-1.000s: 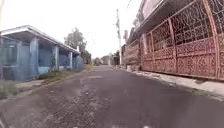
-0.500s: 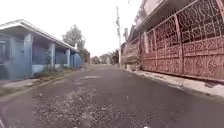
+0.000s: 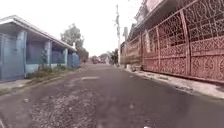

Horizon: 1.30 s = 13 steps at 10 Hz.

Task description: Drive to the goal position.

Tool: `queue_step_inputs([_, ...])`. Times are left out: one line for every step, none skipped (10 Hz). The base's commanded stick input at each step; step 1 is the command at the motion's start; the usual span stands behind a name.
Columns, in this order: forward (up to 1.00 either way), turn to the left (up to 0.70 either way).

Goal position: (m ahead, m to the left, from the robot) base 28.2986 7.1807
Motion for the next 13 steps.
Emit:
queue_step_inputs([0.85,0.00])
queue_step_inputs([0.85,0.00])
queue_step_inputs([0.85,0.00])
queue_step_inputs([0.85,0.00])
queue_step_inputs([0.85,0.00])
queue_step_inputs([0.85,0.00])
queue_step_inputs([0.85,0.00])
queue_step_inputs([0.85,0.00])
queue_step_inputs([0.85,0.00])
queue_step_inputs([0.85,0.00])
queue_step_inputs([0.85,0.00])
queue_step_inputs([0.85,0.00])
queue_step_inputs([0.85,0.09])
